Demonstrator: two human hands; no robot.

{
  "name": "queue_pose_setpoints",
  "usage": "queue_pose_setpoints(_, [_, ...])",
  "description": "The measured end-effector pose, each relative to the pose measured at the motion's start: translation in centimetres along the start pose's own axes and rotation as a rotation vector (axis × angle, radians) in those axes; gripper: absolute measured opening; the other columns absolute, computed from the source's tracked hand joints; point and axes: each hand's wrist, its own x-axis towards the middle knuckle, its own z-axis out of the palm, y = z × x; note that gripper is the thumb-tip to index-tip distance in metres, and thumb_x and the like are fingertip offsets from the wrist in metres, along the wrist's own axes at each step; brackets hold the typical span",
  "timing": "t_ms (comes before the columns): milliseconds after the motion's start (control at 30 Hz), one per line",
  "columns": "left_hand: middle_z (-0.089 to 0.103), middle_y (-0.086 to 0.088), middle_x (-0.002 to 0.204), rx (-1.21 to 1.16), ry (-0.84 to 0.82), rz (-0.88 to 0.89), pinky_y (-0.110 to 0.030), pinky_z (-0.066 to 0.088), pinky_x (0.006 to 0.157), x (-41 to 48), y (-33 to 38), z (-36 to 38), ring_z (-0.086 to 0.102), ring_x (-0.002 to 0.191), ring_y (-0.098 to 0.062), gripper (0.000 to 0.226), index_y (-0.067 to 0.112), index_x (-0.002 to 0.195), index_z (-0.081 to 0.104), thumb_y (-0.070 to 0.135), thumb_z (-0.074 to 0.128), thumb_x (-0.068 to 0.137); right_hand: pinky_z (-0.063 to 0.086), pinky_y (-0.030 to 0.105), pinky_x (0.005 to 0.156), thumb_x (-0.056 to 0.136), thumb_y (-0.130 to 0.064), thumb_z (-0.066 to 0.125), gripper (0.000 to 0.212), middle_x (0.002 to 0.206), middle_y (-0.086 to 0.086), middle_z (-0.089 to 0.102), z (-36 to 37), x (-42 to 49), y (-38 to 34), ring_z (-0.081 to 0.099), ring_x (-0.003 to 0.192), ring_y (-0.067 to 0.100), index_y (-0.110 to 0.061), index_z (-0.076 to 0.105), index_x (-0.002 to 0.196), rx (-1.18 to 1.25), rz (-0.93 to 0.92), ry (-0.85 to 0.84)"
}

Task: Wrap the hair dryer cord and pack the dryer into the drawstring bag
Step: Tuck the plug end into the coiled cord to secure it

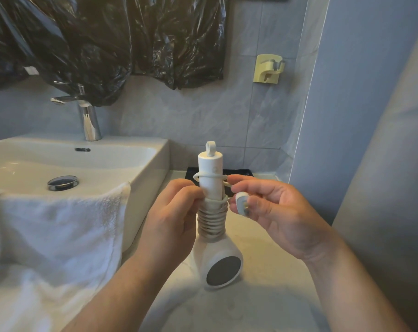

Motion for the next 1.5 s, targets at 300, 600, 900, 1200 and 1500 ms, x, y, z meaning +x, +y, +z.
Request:
queue_pose_setpoints(300, [0.044, 0.000, 0.101, 0.042, -0.075, 0.047, -0.025, 0.044, 0.067, -0.5, 0.6, 0.3, 0.050, 0.083, -0.017, 0.054, 0.015, 0.100, 0.055, -0.027, 0.061, 0.068, 0.045, 0.031, 0.076, 0.062, -0.070, 0.070, 0.048, 0.095, -0.008, 0.070, 1.7, 0.2, 0.4, 0.058, 0.083, 0.011, -0.034, 0.070, 0.094, -0.138, -0.069, 0.089])
queue_pose_setpoints(600, [0.060, 0.011, 0.108, -0.414, -0.134, -0.488, -0.026, 0.055, 0.092, -0.9, 2.9, 0.7, 0.063, 0.109, -0.010, 0.055, 0.034, 0.104, 0.050, 0.016, 0.086, 0.066, 0.052, 0.027, 0.070, 0.053, -0.072, 0.074, 0.061, 0.082, -0.004, 0.071, 1.9, 0.3, 0.4, 0.062, 0.073, 0.012, -0.024, 0.068, 0.092, -0.197, -0.092, 0.157])
queue_pose_setpoints(900, [0.069, 0.002, 0.105, -0.588, -0.100, -0.530, -0.040, 0.057, 0.079, -0.3, 2.9, 0.1, 0.069, 0.097, -0.022, 0.038, 0.044, 0.099, 0.054, 0.017, 0.071, 0.079, 0.047, 0.018, 0.054, 0.046, -0.051, 0.085, 0.045, 0.068, -0.002, 0.069, 1.9, 0.4, 0.2, 0.056, 0.053, 0.009, -0.023, 0.069, 0.077, -0.080, -0.165, 0.160])
queue_pose_setpoints(1200, [0.051, 0.001, 0.101, -0.065, -0.045, -0.085, -0.007, 0.039, 0.080, -0.5, 0.6, 0.6, 0.050, 0.096, 0.002, 0.006, 0.013, 0.089, 0.061, 0.008, 0.060, 0.087, 0.049, 0.022, 0.056, 0.075, -0.007, 0.074, 0.014, 0.071, -0.002, 0.070, 2.4, 0.1, -0.1, 0.058, 0.058, 0.010, -0.011, 0.065, 0.085, -0.171, -0.152, 0.216])
queue_pose_setpoints(1500, [0.042, 0.003, 0.100, -0.030, -0.052, -0.048, -0.010, 0.038, 0.077, -0.5, 0.3, 0.5, 0.048, 0.086, -0.009, 0.004, 0.018, 0.095, 0.050, 0.016, 0.048, 0.092, 0.047, 0.020, 0.061, 0.076, -0.016, 0.079, 0.019, 0.072, -0.010, 0.065, 4.3, 0.1, 1.3, 0.055, 0.063, 0.000, -0.024, 0.062, 0.076, -0.478, -0.325, 0.441])
